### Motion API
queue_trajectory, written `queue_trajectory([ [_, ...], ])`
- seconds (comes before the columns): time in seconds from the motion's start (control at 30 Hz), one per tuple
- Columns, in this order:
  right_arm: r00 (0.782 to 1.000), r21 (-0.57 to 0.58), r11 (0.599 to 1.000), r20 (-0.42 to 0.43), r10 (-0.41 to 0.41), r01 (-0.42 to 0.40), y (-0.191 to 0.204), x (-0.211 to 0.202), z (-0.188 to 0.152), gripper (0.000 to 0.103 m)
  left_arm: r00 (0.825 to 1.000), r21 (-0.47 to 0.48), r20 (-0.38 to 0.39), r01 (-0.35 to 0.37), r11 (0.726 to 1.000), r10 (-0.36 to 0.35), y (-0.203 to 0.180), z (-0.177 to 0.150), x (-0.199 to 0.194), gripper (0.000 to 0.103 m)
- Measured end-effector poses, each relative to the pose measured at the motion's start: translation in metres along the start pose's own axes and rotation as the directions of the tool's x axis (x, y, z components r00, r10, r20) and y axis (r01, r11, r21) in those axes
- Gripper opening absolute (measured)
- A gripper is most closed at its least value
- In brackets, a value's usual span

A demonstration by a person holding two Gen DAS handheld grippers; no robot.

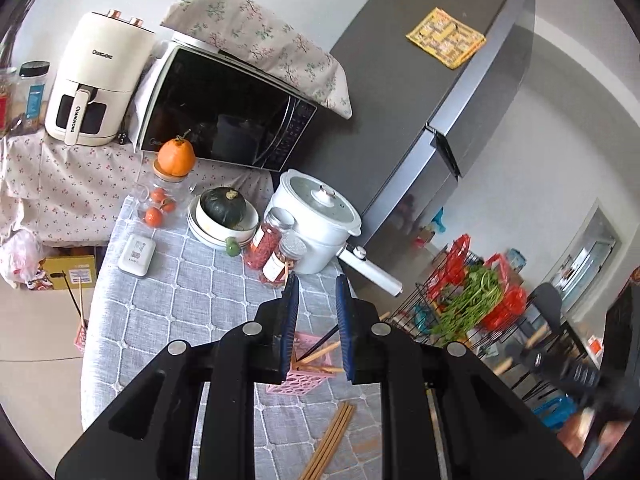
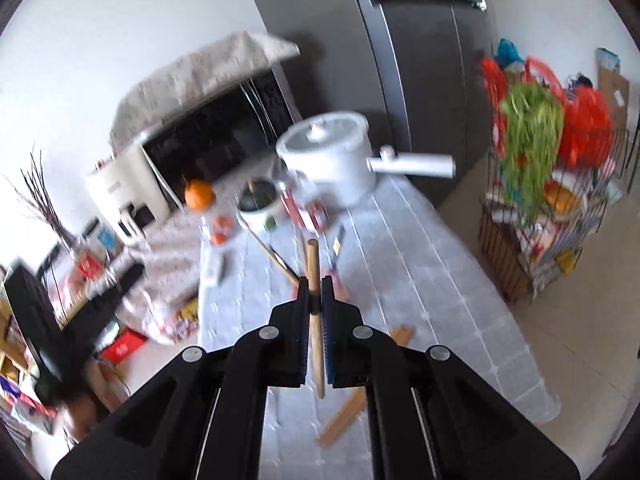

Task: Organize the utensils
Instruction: 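Lower the right gripper's chopstick into the pink basket and open it, then grasp a wooden chopstick from the remaining pile with the left gripper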

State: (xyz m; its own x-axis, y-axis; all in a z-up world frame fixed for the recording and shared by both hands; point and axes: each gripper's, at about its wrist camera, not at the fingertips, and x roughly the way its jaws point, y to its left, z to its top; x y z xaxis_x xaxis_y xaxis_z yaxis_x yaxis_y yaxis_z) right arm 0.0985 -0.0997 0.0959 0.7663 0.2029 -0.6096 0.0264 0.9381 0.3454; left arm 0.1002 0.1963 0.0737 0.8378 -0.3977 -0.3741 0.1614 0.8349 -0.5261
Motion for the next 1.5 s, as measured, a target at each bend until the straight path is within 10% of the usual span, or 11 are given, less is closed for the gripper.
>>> queue_trajectory([
  [0.37, 0.988, 0.057, 0.990, 0.086, -0.132, 0.127, 0.017, 0.048, 0.056, 0.006, 1.000, -0.048, -0.001, 0.011, 0.999, -0.011, 0.014, 0.008, -0.001, 0.017],
  [0.93, 0.991, 0.206, 0.971, 0.028, -0.128, 0.120, -0.024, 0.125, 0.046, 0.020, 0.997, -0.025, -0.079, -0.019, 1.000, 0.017, 0.012, -0.002, 0.024, 0.023],
  [1.07, 0.991, 0.190, 0.975, 0.053, -0.125, 0.113, -0.025, 0.103, 0.037, 0.037, 0.994, 0.014, -0.110, -0.014, 1.000, 0.016, 0.000, -0.011, 0.032, 0.030],
  [1.13, 0.988, 0.185, 0.976, 0.086, -0.131, 0.113, -0.026, 0.088, 0.027, 0.063, 0.992, 0.037, -0.127, -0.016, 0.999, 0.021, -0.006, -0.017, 0.036, 0.044],
  [1.3, 0.977, 0.250, 0.964, 0.166, -0.137, 0.092, -0.051, 0.054, -0.008, 0.092, 0.979, 0.112, -0.196, -0.040, 0.993, 0.061, -0.018, -0.036, 0.053, 0.079],
  [1.5, 0.979, 0.316, 0.937, 0.087, -0.185, 0.149, -0.101, 0.058, -0.063, 0.096, 0.931, 0.244, -0.331, -0.071, 0.967, 0.152, -0.029, -0.078, 0.084, 0.089],
])
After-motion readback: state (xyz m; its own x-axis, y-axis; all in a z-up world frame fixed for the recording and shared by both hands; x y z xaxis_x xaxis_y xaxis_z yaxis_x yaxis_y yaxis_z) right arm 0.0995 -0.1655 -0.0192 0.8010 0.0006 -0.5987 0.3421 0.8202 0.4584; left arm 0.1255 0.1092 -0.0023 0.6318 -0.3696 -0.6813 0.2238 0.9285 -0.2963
